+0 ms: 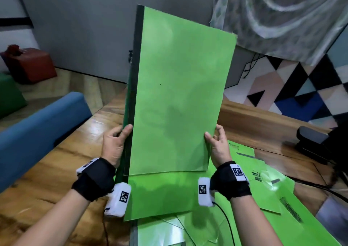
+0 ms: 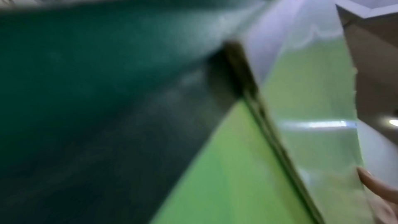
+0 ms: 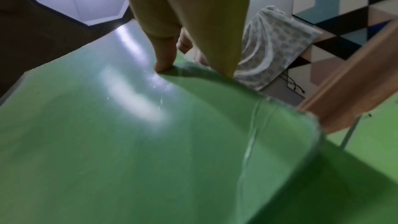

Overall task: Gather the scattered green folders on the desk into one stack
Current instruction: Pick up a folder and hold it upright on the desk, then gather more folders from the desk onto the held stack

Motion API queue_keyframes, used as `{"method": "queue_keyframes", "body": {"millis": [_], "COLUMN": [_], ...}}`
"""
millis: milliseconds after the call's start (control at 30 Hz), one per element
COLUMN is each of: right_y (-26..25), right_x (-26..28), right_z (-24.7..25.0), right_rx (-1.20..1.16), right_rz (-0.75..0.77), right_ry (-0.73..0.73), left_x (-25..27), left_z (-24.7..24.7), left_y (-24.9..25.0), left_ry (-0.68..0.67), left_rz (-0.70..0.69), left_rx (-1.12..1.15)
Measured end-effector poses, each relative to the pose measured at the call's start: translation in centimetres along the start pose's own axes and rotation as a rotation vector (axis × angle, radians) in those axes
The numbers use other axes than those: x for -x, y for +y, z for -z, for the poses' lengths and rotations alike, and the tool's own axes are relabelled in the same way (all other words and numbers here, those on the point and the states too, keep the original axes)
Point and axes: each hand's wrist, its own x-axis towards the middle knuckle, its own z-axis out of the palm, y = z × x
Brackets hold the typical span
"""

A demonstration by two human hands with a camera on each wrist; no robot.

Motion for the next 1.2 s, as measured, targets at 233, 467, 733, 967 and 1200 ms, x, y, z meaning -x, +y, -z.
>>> {"method": "queue_keyframes", "body": {"millis": [233,467,733,967,1200], "right_y": [-4.3,-4.3,0.5,-1.9,-4.0], "right_x": [0.6,0.5,2.5,2.3,2.2], "right_z": [1.5,3.6,4.6,6.3,10.1], "right_rx": [-0.076,0.037,0.129,0.051,0.114], "right_rz": [0.207,0.223,0.016,0.066,0.169], "right_ry": [-0.060,0.052,0.158,0.393,0.631], "left_x": [-0.3,-0.1,0.9,-0.3,-3.9], "left_z": [-4.0,-5.6,-6.4,-0.5,11.4], "left_y": [2.1,2.5,-3.3,-8.4,-13.0], "left_ry": [-0.079,-0.181,-0.105,-0.481,-0.136], "left_rz": [-0.230,-0.234,-0.095,0.204,0.546], "left_rx": [-0.077,-0.084,-0.199,-0.633,-1.288]}}
